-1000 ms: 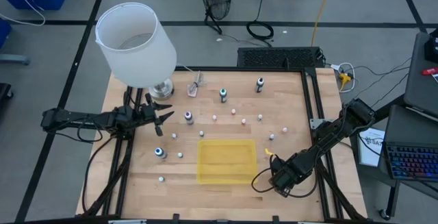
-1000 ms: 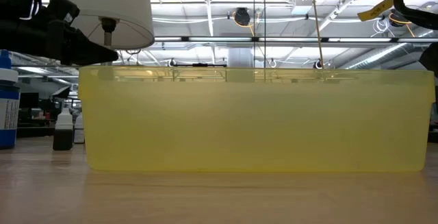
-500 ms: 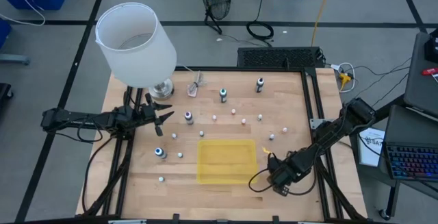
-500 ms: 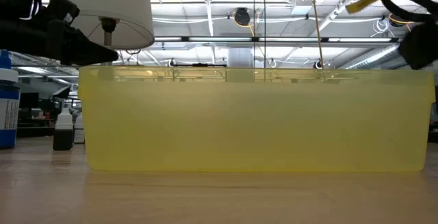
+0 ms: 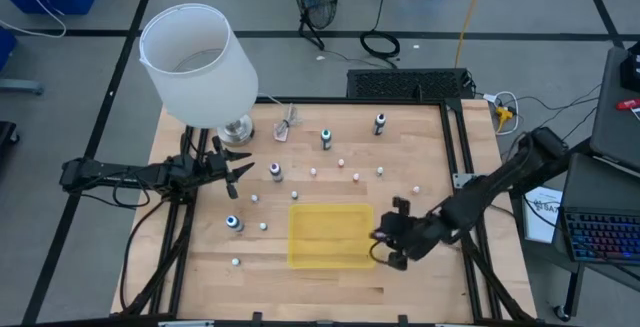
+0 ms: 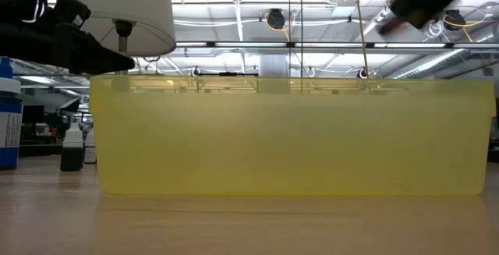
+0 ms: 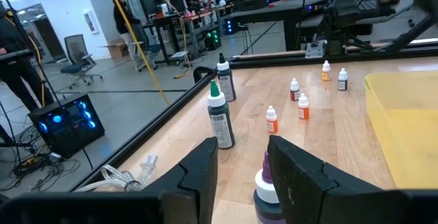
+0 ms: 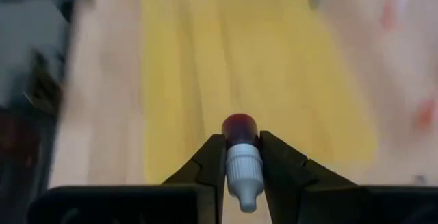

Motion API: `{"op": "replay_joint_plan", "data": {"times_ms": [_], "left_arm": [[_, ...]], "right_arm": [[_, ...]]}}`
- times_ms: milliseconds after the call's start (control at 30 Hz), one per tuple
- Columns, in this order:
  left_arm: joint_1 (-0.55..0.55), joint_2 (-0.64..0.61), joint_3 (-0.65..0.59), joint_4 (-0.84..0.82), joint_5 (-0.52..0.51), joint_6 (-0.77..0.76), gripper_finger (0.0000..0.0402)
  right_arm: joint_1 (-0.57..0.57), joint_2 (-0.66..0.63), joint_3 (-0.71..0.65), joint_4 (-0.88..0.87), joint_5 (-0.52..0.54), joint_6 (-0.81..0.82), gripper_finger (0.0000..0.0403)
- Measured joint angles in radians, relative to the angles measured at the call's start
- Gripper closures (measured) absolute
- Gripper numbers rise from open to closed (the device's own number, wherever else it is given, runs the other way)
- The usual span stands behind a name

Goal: Pick & Place food coloring
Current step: Put the small red food coloring bottle into the yellow container

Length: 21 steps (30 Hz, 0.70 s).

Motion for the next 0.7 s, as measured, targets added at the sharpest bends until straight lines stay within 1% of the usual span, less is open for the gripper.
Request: {"op": "replay_joint_plan", "data": {"times_ms": [67, 133, 167, 233, 267, 367, 567, 633, 700], "left_arm": [[0.000, 0.000, 0.000, 0.000, 0.000, 0.000, 0.0270], [0.000, 0.000, 0.000, 0.000, 0.000, 0.000, 0.0270], [0.000, 0.000, 0.000, 0.000, 0.000, 0.000, 0.0270], [0.000, 0.000, 0.000, 0.000, 0.000, 0.000, 0.0270], [0.000, 0.000, 0.000, 0.000, 0.000, 0.000, 0.0270], [0.000, 0.000, 0.000, 0.000, 0.000, 0.000, 0.0270], [0.000, 0.000, 0.000, 0.000, 0.000, 0.000, 0.0270], [0.000, 0.000, 0.000, 0.000, 0.000, 0.000, 0.0270], [0.000, 0.000, 0.000, 0.000, 0.000, 0.000, 0.0270]], "right_arm": [[-0.026, -0.028, 0.000, 0.126, 0.015, -0.158, 0.0346], [-0.064, -0.042, 0.007, 0.227, -0.020, -0.277, 0.0346], [-0.086, -0.042, 0.025, 0.243, -0.052, -0.316, 0.0346], [-0.135, -0.023, 0.086, 0.211, -0.120, -0.358, 0.0346], [-0.158, -0.004, 0.130, 0.167, -0.139, -0.369, 0.0346], [-0.207, 0.083, 0.289, -0.037, -0.144, -0.389, 0.0346], [-0.268, 0.333, 0.664, -0.420, -0.148, -0.399, 0.0346], [-0.279, 0.416, 0.739, -0.542, -0.165, -0.389, 0.0346], [-0.287, 0.484, 0.760, -0.613, -0.216, -0.365, 0.0346]]}}
